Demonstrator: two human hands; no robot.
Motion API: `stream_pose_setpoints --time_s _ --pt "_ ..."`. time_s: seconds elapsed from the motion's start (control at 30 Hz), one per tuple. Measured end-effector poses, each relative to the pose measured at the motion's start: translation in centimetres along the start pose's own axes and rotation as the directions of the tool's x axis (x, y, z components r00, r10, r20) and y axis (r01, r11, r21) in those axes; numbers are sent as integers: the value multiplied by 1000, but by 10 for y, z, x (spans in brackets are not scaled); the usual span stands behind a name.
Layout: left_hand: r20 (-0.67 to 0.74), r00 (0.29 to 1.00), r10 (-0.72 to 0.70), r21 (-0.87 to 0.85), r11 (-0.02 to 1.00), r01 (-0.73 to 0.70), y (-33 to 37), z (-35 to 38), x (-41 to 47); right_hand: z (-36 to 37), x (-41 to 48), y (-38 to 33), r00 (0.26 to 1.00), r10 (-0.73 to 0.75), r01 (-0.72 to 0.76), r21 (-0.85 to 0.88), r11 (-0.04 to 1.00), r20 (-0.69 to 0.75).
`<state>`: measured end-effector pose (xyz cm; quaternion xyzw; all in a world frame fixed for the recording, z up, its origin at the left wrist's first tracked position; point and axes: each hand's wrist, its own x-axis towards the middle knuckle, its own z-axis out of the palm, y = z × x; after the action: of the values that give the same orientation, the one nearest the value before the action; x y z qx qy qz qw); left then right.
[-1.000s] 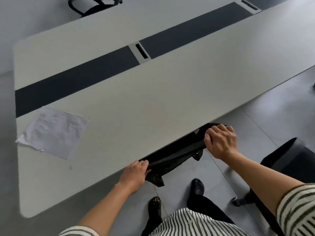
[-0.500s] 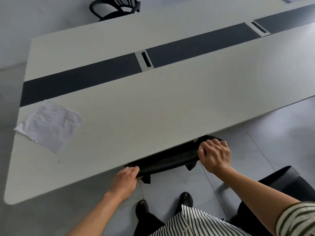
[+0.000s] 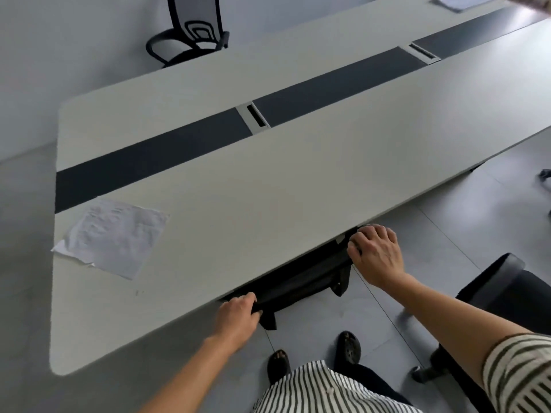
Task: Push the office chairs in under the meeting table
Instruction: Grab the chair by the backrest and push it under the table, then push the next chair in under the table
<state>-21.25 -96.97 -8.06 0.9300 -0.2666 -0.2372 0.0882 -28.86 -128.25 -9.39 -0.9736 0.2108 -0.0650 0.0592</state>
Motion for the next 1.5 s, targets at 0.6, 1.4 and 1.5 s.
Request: stream_pose_setpoints --time_s 0.6,1.4,1.5 --pt "39 795 605 -144 791 -595 126 -3 -21 -68 -309 58 664 734 -710 426 560 142" --pt "332 384 861 204 332 -921 466 177 -6 -80 -449 245 157 984 -974 174 141 83" --pt "225 356 907 187 318 -929 483 180 6 -81 -438 267 152 986 -977 159 140 71"
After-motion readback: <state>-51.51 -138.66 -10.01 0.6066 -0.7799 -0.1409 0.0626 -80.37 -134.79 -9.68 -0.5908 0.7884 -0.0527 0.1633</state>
